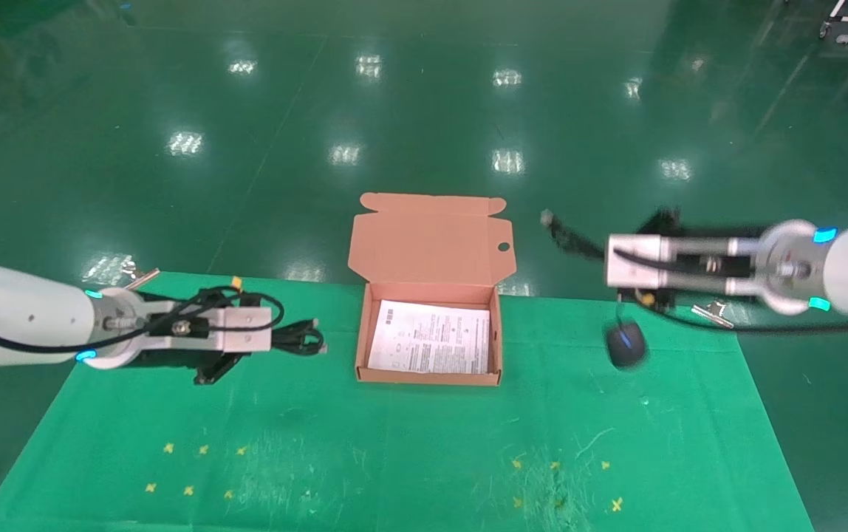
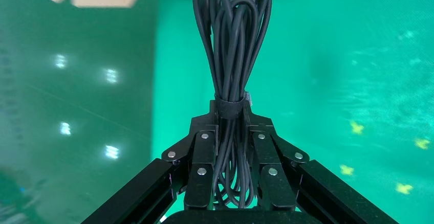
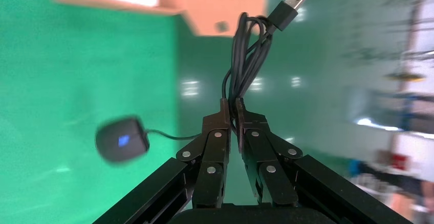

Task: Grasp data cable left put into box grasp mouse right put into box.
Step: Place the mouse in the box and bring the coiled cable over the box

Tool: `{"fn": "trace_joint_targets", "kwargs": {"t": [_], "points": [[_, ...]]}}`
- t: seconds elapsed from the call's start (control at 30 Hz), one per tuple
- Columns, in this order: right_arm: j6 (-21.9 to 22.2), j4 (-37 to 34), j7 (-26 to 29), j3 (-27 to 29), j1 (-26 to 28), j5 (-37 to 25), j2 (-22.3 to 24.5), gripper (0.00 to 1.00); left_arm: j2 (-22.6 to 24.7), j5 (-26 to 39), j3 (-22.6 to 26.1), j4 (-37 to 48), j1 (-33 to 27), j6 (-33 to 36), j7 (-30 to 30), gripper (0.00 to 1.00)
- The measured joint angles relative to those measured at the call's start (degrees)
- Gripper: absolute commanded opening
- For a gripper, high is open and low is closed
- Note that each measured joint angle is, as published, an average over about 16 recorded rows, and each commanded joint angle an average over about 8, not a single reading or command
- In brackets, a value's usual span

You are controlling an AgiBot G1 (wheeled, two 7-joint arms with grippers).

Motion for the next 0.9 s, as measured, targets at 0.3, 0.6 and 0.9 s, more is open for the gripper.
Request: {"fn": "trace_joint_targets", "kwargs": {"t": [0.3, 0.6, 0.9], "points": [[4.8, -5.1, -5.8, 2.2, 5.3, 1.8, -7.4, 0.00, 1.5, 2.1, -1.4, -3.4, -3.9, -1.7, -2.1, 0.00], [8.3, -17.4, -17.6, 3.9, 8.3, 8.7, -17.2, 0.00, 3.9, 5.7, -2.3, -4.1, -7.2, -3.7, -5.0, 0.00], [7.8, -26.7, -27.3, 5.5, 9.3, 15.3, -23.0, 0.00, 4.8, 8.8, -2.8, -5.1, -8.3, -4.4, -7.9, 0.00]]}}
